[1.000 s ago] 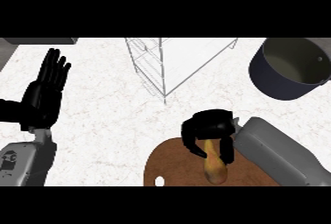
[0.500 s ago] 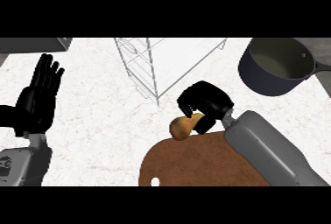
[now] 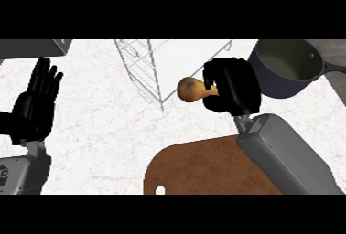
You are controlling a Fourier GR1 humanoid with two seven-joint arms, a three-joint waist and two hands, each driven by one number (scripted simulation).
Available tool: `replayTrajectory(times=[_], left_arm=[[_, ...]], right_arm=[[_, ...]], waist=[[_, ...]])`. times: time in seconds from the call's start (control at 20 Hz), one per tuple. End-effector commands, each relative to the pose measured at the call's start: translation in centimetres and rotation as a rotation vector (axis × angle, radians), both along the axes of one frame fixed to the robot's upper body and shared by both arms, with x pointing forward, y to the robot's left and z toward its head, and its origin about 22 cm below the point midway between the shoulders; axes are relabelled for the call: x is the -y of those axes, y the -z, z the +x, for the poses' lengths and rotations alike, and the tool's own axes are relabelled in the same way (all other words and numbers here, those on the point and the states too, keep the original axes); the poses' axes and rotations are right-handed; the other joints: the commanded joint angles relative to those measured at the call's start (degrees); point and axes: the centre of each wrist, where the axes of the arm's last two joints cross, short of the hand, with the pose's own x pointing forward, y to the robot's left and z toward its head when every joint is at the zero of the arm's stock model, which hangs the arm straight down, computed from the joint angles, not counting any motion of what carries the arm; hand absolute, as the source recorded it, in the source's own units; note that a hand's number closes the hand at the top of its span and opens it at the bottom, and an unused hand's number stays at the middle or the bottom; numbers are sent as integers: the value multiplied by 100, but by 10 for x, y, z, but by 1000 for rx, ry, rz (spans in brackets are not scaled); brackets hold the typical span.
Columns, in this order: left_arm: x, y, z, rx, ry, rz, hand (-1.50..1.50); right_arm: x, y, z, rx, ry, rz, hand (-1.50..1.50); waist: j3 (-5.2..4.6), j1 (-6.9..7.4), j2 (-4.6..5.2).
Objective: Pick the pear from the cutting board and place it in the pot
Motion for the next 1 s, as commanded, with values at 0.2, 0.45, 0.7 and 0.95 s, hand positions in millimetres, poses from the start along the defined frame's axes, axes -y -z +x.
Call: replayTrajectory(times=[0.2, 0.45, 0.7, 0.95], left_arm=[[7, 2, 3, 24, 27, -6, 0], [26, -17, 8, 44, 45, 2, 0], [12, -4, 8, 41, 72, 3, 0], [21, -14, 3, 49, 85, 14, 0]], right_arm=[[48, -61, -45, 230, 348, 81, 150], [123, -50, -50, 160, 451, -7, 150], [177, -74, -52, 125, 494, 4, 150], [254, -48, -26, 145, 570, 60, 150]], waist=[[9, 194, 121], [18, 322, 168], [13, 379, 179], [17, 455, 195]])
